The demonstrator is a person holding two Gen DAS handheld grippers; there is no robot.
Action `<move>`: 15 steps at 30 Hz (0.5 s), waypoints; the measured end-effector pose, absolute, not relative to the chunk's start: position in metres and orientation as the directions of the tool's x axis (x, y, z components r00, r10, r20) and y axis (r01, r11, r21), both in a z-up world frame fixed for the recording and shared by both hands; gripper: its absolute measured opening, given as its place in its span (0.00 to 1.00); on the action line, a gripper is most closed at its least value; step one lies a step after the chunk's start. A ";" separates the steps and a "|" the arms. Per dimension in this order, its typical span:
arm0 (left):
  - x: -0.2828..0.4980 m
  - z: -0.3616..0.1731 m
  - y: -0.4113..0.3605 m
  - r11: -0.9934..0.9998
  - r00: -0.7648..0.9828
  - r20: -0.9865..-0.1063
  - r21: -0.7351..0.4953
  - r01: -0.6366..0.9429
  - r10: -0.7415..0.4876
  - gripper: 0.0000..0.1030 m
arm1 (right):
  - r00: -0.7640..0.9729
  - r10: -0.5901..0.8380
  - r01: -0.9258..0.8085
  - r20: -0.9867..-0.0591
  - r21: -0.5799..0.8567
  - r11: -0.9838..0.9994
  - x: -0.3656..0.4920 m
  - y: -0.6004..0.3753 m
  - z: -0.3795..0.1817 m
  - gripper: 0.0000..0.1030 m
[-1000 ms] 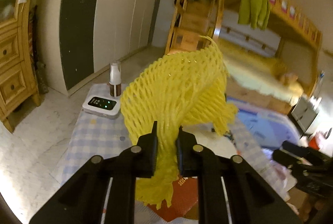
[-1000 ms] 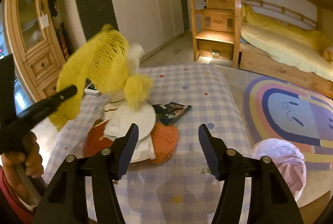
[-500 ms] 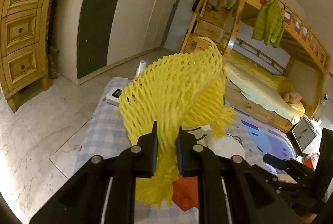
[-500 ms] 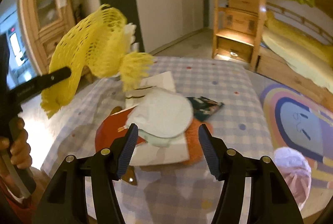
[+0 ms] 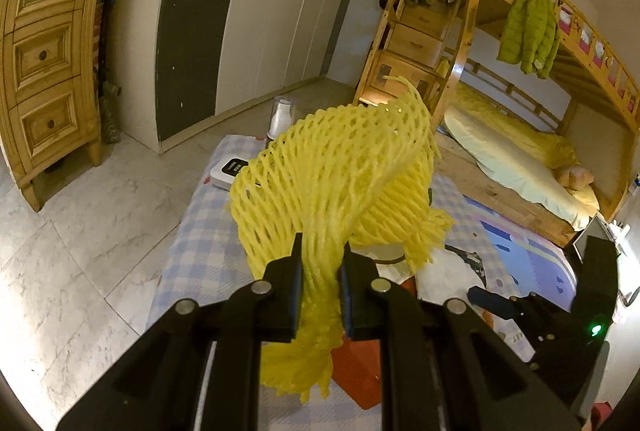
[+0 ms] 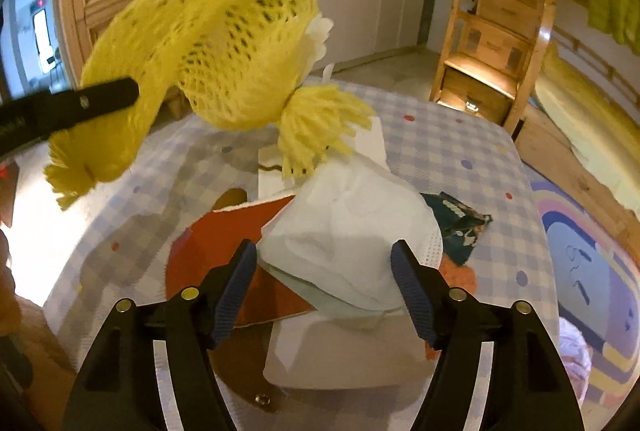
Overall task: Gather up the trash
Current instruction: 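Grasp the white tissue with the right tool while the left tool holds the yellow net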
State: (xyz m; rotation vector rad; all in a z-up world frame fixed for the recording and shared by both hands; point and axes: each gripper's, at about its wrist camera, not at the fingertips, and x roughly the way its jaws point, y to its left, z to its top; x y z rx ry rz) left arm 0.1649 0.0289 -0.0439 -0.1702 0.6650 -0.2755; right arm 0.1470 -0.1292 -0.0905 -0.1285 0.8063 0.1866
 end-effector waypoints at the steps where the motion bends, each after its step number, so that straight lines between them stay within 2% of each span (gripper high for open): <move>1: 0.165 -0.044 0.029 0.950 0.752 -0.585 -0.242 0.197 -0.305 0.13 | 0.673 0.113 -0.220 -0.731 -0.052 0.974 0.148 -0.127 -0.093 0.75; 4: 0.164 -0.043 0.028 0.950 0.752 -0.585 -0.240 0.198 -0.304 0.13 | 0.677 0.087 -0.233 -0.731 -0.101 0.967 0.146 -0.120 -0.098 0.78; 7: 0.163 -0.043 0.028 0.950 0.752 -0.584 -0.239 0.201 -0.306 0.13 | 0.689 0.064 -0.226 -0.722 -0.131 0.965 0.143 -0.117 -0.099 0.76; 10: 0.163 -0.044 0.028 0.950 0.753 -0.582 -0.238 0.203 -0.307 0.13 | 0.699 0.047 -0.198 -0.713 -0.130 0.972 0.142 -0.123 -0.097 0.61; 12: 0.163 -0.044 0.028 0.950 0.753 -0.582 -0.239 0.203 -0.308 0.13 | 0.700 0.052 -0.189 -0.712 -0.115 0.975 0.142 -0.129 -0.094 0.56; 13: 0.163 -0.044 0.029 0.949 0.754 -0.580 -0.240 0.203 -0.308 0.13 | 0.704 0.053 -0.182 -0.709 -0.107 0.977 0.141 -0.132 -0.092 0.49; 15: 0.162 -0.043 0.030 0.949 0.758 -0.574 -0.242 0.203 -0.309 0.13 | 0.716 0.062 -0.174 -0.695 -0.092 0.980 0.139 -0.137 -0.087 0.39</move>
